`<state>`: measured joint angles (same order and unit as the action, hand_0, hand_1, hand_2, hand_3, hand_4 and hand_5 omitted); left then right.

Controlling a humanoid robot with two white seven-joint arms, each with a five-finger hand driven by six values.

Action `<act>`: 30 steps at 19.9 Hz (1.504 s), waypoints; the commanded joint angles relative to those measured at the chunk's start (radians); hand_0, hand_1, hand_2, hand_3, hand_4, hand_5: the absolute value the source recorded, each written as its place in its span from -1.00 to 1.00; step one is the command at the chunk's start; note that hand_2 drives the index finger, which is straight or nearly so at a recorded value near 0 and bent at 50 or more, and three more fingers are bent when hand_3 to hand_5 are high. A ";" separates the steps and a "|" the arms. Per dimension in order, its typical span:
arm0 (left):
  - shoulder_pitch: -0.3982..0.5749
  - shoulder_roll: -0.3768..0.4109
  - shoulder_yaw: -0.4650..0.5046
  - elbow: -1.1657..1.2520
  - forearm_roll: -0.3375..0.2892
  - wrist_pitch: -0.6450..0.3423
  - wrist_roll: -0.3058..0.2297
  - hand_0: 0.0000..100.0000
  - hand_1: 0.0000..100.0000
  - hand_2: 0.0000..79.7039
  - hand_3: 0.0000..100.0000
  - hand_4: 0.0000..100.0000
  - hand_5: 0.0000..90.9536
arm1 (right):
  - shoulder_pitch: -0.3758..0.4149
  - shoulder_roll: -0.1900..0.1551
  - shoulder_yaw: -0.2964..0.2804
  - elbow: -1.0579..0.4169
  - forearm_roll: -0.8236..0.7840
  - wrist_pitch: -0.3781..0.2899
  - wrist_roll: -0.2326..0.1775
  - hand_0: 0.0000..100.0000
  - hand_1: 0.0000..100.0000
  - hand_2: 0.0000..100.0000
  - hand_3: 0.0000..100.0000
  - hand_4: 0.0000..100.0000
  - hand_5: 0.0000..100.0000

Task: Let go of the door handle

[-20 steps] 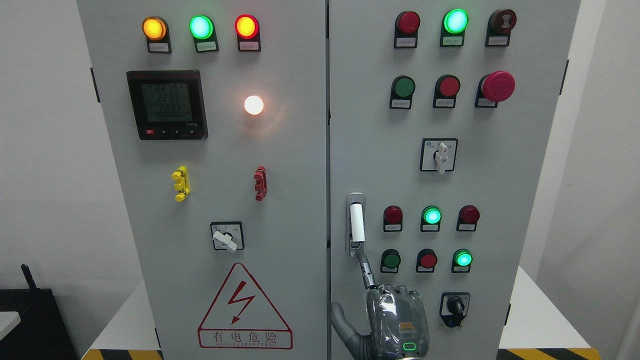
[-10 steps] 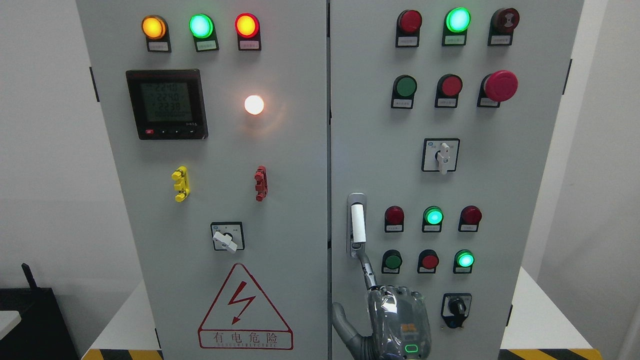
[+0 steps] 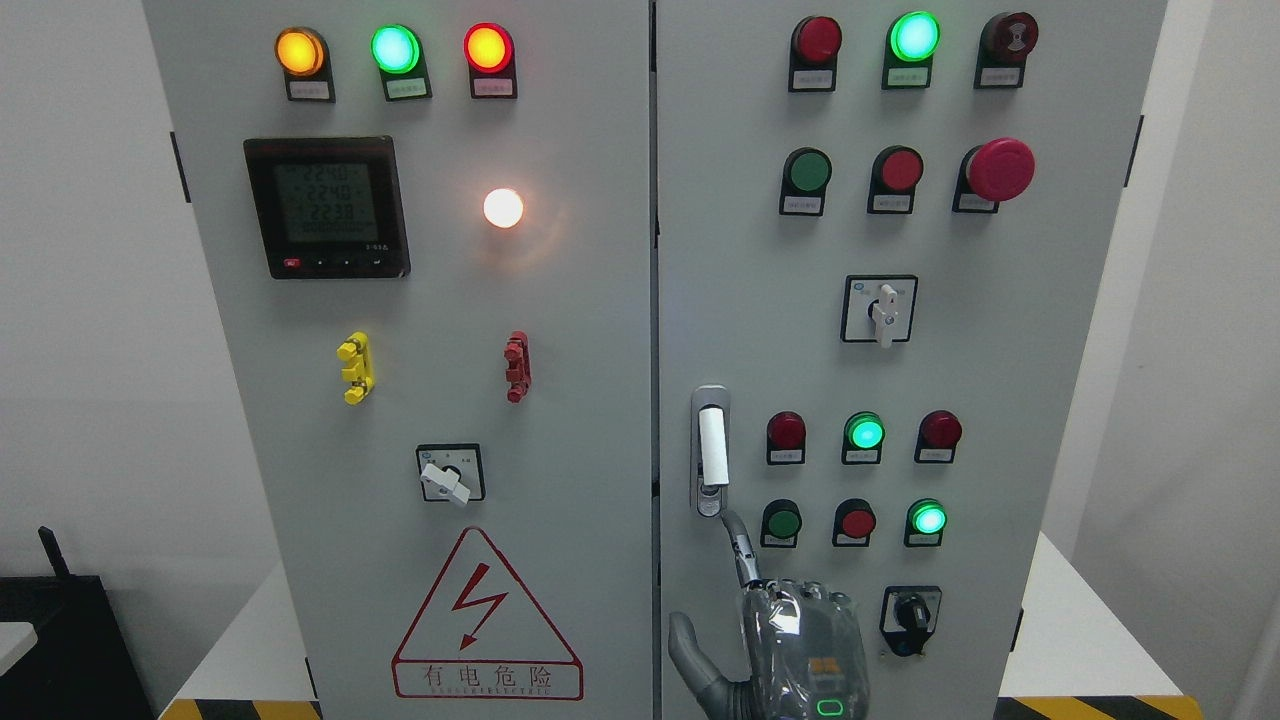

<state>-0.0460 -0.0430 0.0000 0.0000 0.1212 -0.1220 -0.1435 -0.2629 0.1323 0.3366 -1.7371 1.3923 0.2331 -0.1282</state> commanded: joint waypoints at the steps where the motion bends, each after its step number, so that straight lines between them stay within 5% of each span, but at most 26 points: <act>1: 0.000 0.000 0.011 0.017 0.000 0.001 0.001 -0.76 -0.22 -1.00 -1.00 -1.00 -1.00 | 0.046 -0.008 -0.002 -0.103 0.001 -0.024 -0.007 -0.21 -0.65 -1.00 1.00 0.87 1.00; 5: 0.000 0.000 0.011 0.017 0.000 0.001 0.001 -0.76 -0.22 -1.00 -1.00 -1.00 -1.00 | 0.103 -0.003 -0.036 -0.176 -0.001 -0.069 -0.037 -0.08 -0.65 -0.21 0.80 0.61 0.76; 8: 0.002 0.000 0.011 0.017 0.000 0.001 0.001 -0.76 -0.22 -1.00 -1.00 -1.00 -1.00 | 0.105 0.001 -0.065 -0.197 -0.002 -0.075 -0.036 0.00 -0.70 0.09 0.79 0.55 0.69; 11: 0.000 0.000 0.011 0.017 0.000 0.001 0.001 -0.76 -0.22 -1.00 -1.00 -1.00 -1.00 | 0.077 0.003 -0.077 -0.196 -0.001 -0.070 -0.015 -0.13 -0.89 0.48 1.00 0.66 0.74; 14: 0.000 0.000 0.011 0.017 0.000 -0.001 0.001 -0.76 -0.22 -1.00 -1.00 -1.00 -1.00 | 0.015 0.003 -0.077 -0.185 0.002 -0.064 0.053 -0.19 -1.00 0.75 1.00 0.76 0.79; 19: 0.000 0.000 0.011 0.017 0.000 -0.001 0.001 -0.76 -0.22 -1.00 -1.00 -1.00 -1.00 | -0.073 0.003 -0.076 -0.144 0.004 -0.035 0.131 -0.34 -1.00 0.92 1.00 0.89 0.81; 30: 0.000 0.000 0.011 0.017 0.000 0.001 0.001 -0.76 -0.22 -1.00 -1.00 -1.00 -1.00 | -0.147 0.003 -0.073 -0.085 0.033 -0.006 0.202 -0.34 -1.00 0.95 1.00 0.98 0.86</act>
<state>-0.0460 -0.0430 0.0000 0.0000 0.1212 -0.1220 -0.1434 -0.3649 0.1342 0.2698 -1.8609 1.4173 0.2199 0.0535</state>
